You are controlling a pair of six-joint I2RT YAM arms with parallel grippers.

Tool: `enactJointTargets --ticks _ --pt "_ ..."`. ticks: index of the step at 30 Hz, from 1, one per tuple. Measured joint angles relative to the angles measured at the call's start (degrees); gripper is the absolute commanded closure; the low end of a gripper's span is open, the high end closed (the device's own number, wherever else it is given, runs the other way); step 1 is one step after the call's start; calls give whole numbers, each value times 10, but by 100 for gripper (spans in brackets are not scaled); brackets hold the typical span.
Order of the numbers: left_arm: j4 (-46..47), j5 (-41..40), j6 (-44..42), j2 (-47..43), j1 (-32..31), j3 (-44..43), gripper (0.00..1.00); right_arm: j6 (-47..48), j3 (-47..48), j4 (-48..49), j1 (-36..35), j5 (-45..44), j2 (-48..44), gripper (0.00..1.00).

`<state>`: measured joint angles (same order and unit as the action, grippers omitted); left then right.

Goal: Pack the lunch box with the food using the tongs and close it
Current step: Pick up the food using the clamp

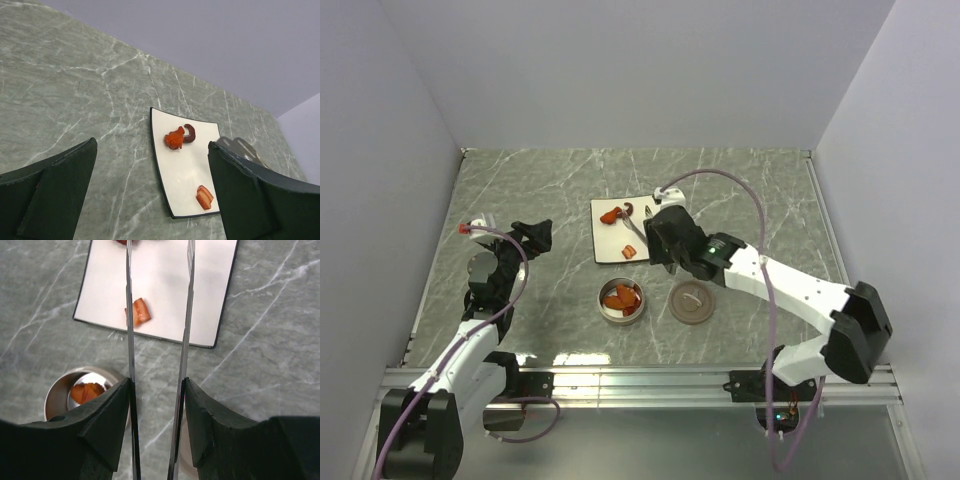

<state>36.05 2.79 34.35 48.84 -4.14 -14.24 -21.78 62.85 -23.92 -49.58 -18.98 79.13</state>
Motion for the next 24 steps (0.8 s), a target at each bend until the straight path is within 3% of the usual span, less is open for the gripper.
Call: enactJointTargets --ticks 10,24 --pt "2 0 0 4 0 0 1 2 66 38 42 31 128 46" --pt "3 0 0 4 0 5 0 0 121 39 51 39 205 47"
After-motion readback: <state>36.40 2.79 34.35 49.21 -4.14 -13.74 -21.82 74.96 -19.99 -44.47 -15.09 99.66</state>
